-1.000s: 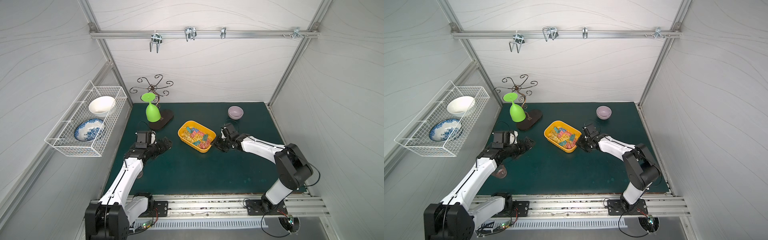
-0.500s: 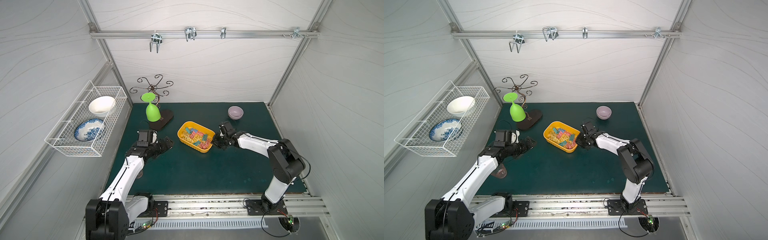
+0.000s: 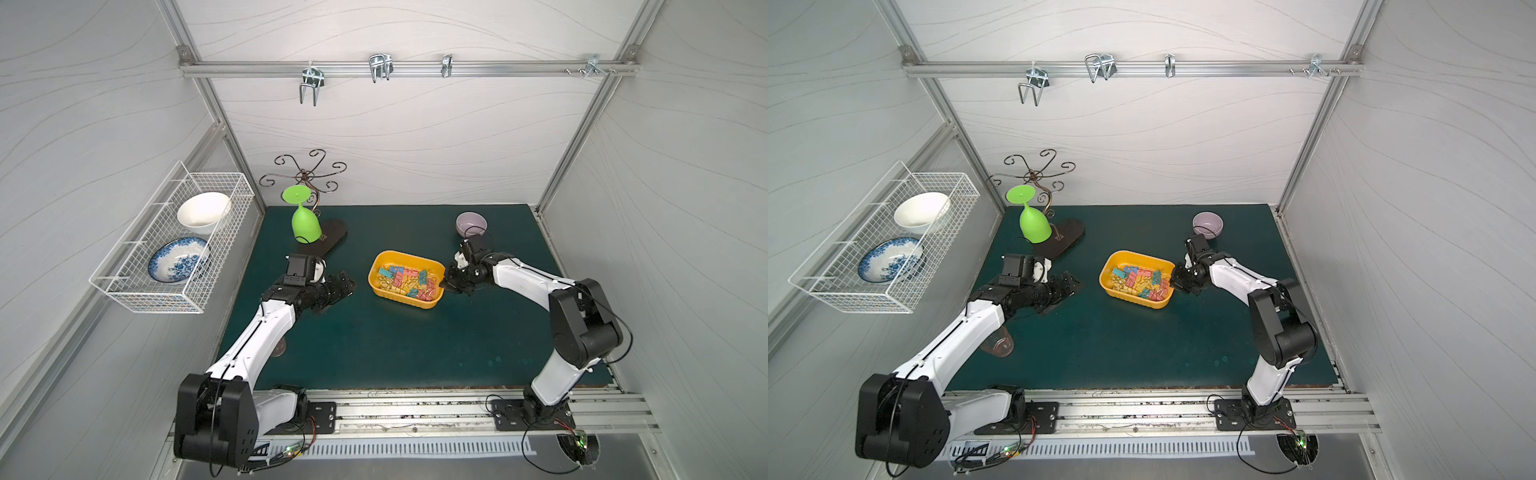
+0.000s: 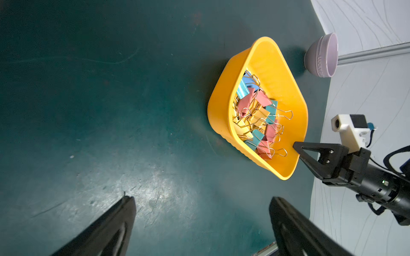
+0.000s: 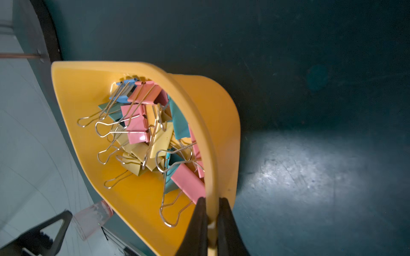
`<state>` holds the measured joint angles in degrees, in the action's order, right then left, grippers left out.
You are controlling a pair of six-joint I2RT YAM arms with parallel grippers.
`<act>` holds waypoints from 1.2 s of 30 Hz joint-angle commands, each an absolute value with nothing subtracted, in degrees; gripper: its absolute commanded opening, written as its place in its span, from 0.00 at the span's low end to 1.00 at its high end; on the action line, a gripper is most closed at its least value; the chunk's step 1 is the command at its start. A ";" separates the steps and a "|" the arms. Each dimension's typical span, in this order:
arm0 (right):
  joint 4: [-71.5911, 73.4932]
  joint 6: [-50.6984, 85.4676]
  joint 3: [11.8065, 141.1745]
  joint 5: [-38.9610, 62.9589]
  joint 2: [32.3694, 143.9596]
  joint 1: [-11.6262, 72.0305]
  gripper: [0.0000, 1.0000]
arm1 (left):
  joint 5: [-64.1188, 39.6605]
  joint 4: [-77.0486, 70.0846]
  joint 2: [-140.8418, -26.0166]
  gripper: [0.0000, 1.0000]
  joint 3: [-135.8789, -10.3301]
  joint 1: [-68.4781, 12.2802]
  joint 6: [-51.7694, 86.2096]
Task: Take out the binder clips from the storage box
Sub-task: Adjust the storage box at the center of the board.
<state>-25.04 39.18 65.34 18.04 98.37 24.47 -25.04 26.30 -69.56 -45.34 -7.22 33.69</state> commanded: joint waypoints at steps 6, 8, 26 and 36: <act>-38.93 17.77 79.44 31.20 106.06 24.15 0.06 | -29.62 18.33 -75.37 0.96 -48.61 -10.21 37.09; -39.12 17.53 81.20 32.53 108.02 24.32 0.06 | -29.50 18.17 -77.09 0.95 -49.54 -10.43 37.09; -42.21 24.22 82.09 21.21 107.77 28.30 0.13 | -27.39 18.46 -81.65 0.94 -50.89 -10.45 36.21; -45.90 27.00 79.98 17.17 103.14 29.16 0.23 | -30.22 16.14 -83.39 0.95 -50.70 -10.55 37.47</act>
